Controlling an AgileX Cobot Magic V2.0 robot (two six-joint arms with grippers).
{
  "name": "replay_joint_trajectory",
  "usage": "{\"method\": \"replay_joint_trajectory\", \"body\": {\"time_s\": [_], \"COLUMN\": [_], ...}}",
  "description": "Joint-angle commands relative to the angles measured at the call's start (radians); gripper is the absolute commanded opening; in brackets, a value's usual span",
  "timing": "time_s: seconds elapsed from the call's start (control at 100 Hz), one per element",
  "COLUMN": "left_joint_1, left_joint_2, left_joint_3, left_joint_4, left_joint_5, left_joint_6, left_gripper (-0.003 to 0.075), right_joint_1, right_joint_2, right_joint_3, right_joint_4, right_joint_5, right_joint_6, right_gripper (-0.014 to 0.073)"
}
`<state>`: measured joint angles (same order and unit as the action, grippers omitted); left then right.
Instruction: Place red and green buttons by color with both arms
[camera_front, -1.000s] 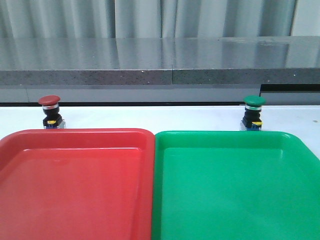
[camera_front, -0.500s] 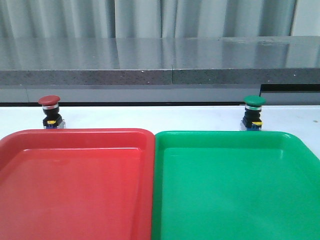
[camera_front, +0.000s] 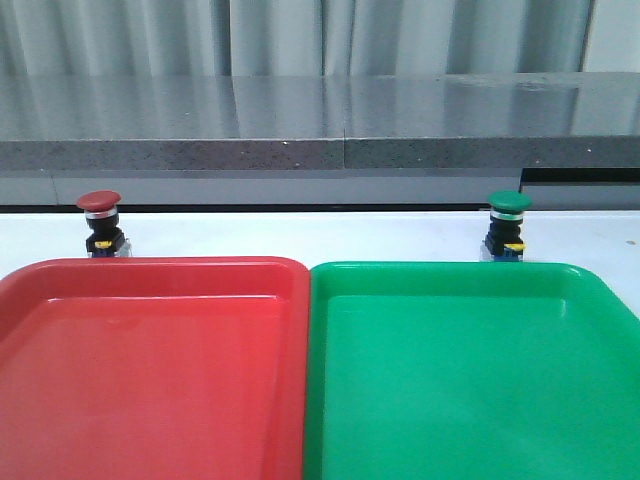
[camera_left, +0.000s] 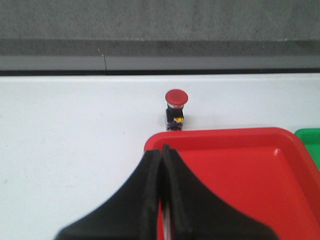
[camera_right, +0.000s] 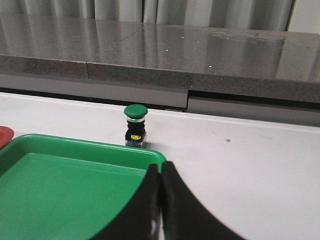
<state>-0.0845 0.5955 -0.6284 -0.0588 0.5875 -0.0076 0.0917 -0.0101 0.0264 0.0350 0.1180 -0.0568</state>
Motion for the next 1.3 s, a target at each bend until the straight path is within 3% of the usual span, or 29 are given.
{"method": "replay_joint_trajectory", "body": {"time_s": [0.0, 0.26, 0.33, 0.43, 0.6, 0.67, 1.02, 1.29], "left_joint_1": [-0.005, -0.005, -0.005, -0.005, -0.005, -0.005, -0.007, -0.013], "left_joint_2": [0.079, 0.206, 0.214, 0.222, 0.222, 0.222, 0.243, 0.472], "left_joint_3": [-0.075, -0.099, -0.099, -0.099, -0.099, -0.099, -0.132, -0.314], "left_joint_4": [-0.021, -0.028, -0.030, -0.030, -0.030, -0.030, -0.037, -0.071], "left_joint_5": [-0.008, 0.011, 0.016, 0.028, 0.031, 0.031, -0.012, -0.011], "left_joint_6": [-0.012, -0.012, -0.012, -0.012, -0.012, -0.012, -0.012, -0.008], "left_gripper": [-0.0019, -0.0016, 0.0021, 0.0179, 0.0624, 0.0702, 0.0638, 0.0638], "right_joint_1": [-0.006, -0.006, -0.006, -0.006, -0.006, -0.006, -0.006, -0.006], "right_joint_2": [-0.022, -0.022, -0.022, -0.022, -0.022, -0.022, -0.022, -0.022], "right_joint_3": [-0.014, -0.014, -0.014, -0.014, -0.014, -0.014, -0.014, -0.014], "right_joint_4": [-0.005, -0.005, -0.005, -0.005, -0.005, -0.005, -0.005, -0.005], "right_joint_5": [-0.081, -0.081, -0.081, -0.081, -0.081, -0.081, -0.081, -0.081], "right_joint_6": [-0.002, -0.002, -0.002, -0.002, -0.002, -0.002, -0.002, -0.002], "right_gripper": [-0.0067, -0.0067, -0.0067, -0.0067, -0.0067, -0.0067, -0.0067, -0.0067]}}
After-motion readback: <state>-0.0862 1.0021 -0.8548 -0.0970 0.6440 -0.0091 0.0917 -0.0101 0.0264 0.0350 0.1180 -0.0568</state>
